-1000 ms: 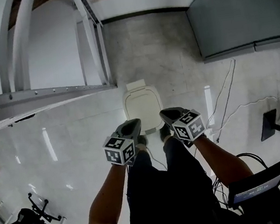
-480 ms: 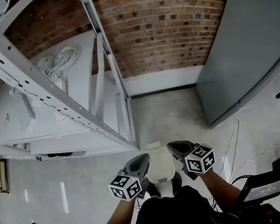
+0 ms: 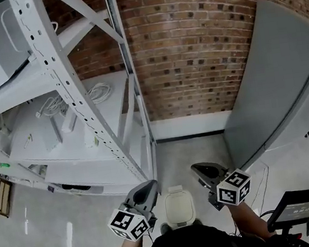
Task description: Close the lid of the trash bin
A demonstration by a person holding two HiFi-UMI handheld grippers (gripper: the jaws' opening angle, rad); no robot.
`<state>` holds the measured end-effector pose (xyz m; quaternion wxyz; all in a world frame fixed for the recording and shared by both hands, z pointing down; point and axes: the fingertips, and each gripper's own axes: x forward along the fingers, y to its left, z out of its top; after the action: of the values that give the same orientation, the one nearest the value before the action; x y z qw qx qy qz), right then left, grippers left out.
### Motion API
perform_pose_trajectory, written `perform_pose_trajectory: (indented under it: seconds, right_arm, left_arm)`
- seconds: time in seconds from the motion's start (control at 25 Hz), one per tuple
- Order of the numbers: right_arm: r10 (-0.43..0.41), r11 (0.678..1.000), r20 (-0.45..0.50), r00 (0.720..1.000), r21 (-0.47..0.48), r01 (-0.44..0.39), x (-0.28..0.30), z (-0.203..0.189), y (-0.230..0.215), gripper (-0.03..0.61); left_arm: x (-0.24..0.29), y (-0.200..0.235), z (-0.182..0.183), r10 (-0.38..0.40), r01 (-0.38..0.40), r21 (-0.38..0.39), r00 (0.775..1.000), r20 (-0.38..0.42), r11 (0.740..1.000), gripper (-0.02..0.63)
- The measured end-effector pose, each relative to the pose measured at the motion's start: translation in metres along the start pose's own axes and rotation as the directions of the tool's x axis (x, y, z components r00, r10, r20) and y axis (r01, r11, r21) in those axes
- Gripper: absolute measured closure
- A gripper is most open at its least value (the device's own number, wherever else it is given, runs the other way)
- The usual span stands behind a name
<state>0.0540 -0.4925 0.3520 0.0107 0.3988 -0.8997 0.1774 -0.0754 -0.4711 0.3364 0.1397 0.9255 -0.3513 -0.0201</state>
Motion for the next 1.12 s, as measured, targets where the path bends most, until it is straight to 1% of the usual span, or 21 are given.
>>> perform_pose_trajectory:
  seconds: [0.08, 0.2, 0.28, 0.44, 0.6, 0.72, 0.8, 0.88, 0.96, 1.12]
  right_arm:
    - [0.008, 1.0, 0.006, 1.0, -0.014, -0.008, -0.004, 0.007, 0.005, 0.571]
    - [0.02, 1.0, 0.002, 1.0, -0.019, -0.02, -0.008, 0.012, 0.007, 0.571]
    - [0.037, 0.999, -0.002, 0.999, -0.012, -0.038, -0.012, 0.01, 0.009, 0.571]
    - [0.067, 0.998, -0.003, 0.998, 0.004, -0.067, -0.023, 0.004, 0.008, 0.571]
    - [0.117, 0.993, -0.007, 0.993, 0.022, -0.117, -0.039, -0.001, -0.003, 0.571]
    - [0.131, 0.991, -0.019, 0.991, 0.035, -0.131, -0.04, -0.012, -0.015, 0.571]
    - [0.134, 0.991, -0.032, 0.99, 0.033, -0.133, -0.032, -0.021, -0.014, 0.571]
    - [0.142, 0.99, -0.037, 0.989, 0.024, -0.141, -0.026, -0.026, -0.004, 0.571]
    - [0.15, 0.989, -0.031, 0.988, 0.008, -0.15, -0.028, -0.027, 0.013, 0.571]
    - [0.147, 0.989, -0.01, 0.989, -0.03, -0.147, -0.044, -0.026, 0.048, 0.571]
  left_arm:
    - [-0.003, -0.004, 0.009, 0.006, -0.006, 0.007, 1.0, 0.018, 1.0, 0.615]
    - [-0.003, -0.019, 0.025, -0.042, 0.042, 0.009, 0.997, 0.065, 0.999, 0.615]
    - [-0.003, -0.029, 0.029, -0.057, 0.057, 0.005, 0.996, 0.074, 0.998, 0.615]
    - [-0.005, -0.039, 0.024, 0.006, -0.006, 0.021, 1.0, 0.026, 1.0, 0.615]
    - [-0.004, -0.061, 0.017, 0.06, -0.061, 0.044, 0.998, 0.012, 0.997, 0.615]
    - [-0.007, -0.063, 0.004, 0.122, -0.121, 0.042, 0.992, -0.01, 0.992, 0.615]
    - [-0.022, -0.058, -0.001, 0.164, -0.163, 0.031, 0.986, -0.013, 0.986, 0.615]
    - [-0.041, -0.057, -0.004, 0.183, -0.183, 0.024, 0.983, -0.016, 0.983, 0.615]
    - [-0.059, -0.062, -0.006, 0.183, -0.183, 0.026, 0.983, -0.016, 0.983, 0.615]
    - [-0.089, -0.074, -0.005, 0.175, -0.176, 0.043, 0.984, 0.018, 0.983, 0.615]
